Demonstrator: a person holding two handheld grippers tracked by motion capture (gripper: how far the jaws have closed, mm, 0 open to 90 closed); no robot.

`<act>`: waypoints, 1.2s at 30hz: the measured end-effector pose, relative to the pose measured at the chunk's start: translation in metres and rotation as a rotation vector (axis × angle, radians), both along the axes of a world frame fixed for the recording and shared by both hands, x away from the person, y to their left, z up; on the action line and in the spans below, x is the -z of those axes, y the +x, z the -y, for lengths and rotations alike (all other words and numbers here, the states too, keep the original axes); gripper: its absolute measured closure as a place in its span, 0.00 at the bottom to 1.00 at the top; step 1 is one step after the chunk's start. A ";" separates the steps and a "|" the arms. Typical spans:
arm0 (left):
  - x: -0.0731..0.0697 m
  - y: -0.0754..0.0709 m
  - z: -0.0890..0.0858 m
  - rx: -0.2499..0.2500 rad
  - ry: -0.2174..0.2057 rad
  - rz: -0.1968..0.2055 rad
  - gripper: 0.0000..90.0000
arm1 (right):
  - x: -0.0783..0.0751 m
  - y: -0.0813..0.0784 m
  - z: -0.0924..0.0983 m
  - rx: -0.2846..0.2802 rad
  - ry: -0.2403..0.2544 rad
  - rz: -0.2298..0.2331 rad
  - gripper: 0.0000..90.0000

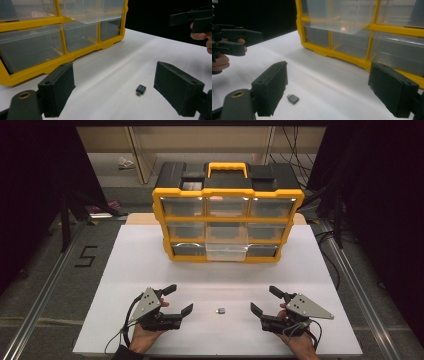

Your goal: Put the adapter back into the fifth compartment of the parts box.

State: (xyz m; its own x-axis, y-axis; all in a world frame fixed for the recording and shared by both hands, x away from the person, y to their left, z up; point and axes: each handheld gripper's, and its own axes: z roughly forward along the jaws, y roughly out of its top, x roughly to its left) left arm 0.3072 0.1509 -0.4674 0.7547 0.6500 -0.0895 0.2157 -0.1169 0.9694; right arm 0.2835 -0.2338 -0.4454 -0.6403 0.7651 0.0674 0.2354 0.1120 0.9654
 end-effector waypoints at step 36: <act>-0.001 0.000 0.001 0.006 0.000 0.024 0.18 | -0.002 0.009 -0.031 -0.186 -0.145 -0.082 0.23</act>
